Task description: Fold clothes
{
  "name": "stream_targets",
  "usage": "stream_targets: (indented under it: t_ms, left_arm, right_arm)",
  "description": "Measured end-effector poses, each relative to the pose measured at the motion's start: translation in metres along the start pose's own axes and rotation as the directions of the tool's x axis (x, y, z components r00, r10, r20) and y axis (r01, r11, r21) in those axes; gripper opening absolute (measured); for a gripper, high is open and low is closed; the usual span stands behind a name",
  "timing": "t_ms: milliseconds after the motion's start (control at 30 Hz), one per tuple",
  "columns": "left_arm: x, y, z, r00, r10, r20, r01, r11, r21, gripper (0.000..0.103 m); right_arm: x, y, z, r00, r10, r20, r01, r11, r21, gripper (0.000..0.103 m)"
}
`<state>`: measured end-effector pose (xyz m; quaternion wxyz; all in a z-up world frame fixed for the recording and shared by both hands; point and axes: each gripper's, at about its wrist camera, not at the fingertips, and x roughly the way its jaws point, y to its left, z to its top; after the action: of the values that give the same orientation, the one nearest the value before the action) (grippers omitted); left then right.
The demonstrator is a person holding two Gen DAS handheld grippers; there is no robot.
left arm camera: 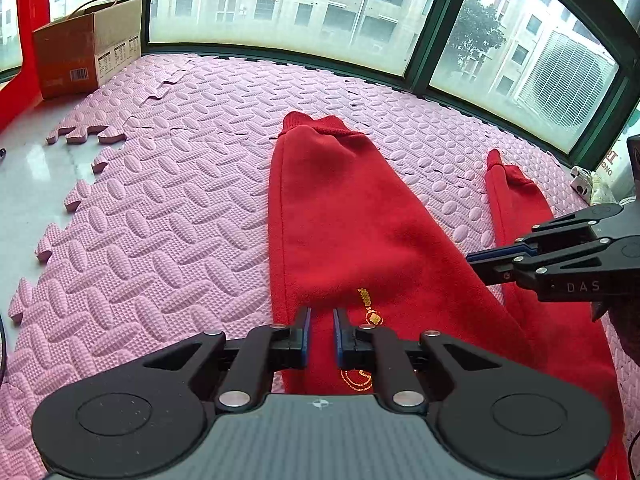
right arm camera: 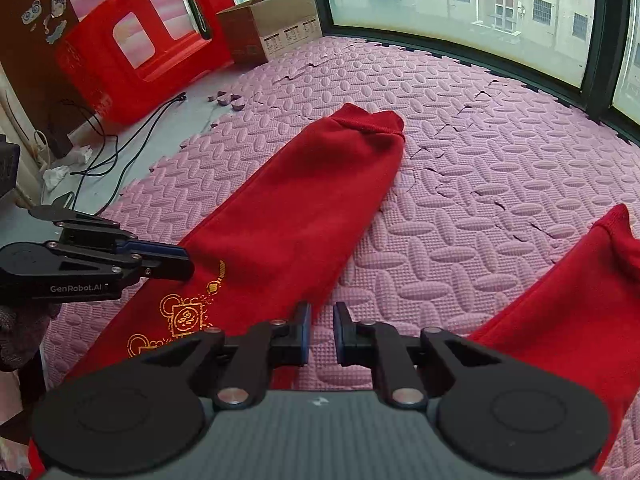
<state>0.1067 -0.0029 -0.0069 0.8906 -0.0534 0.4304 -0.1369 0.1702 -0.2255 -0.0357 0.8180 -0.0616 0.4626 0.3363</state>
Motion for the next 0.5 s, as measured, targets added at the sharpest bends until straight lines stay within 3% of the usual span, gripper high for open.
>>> stream_targets:
  t_ms: [267, 500]
  left_arm:
    - [-0.001, -0.004, 0.013, 0.998, 0.053, 0.04, -0.053, 0.999, 0.003, 0.014]
    - [0.011, -0.001, 0.014, 0.995, 0.093, 0.028, -0.093, 0.996, 0.007, 0.021]
  right_arm:
    - [0.011, 0.002, -0.003, 1.0, 0.007, 0.029, -0.008, 0.999, 0.039, 0.012]
    - [0.014, -0.002, -0.005, 0.998, 0.0, 0.061, -0.006, 0.995, 0.101, 0.013]
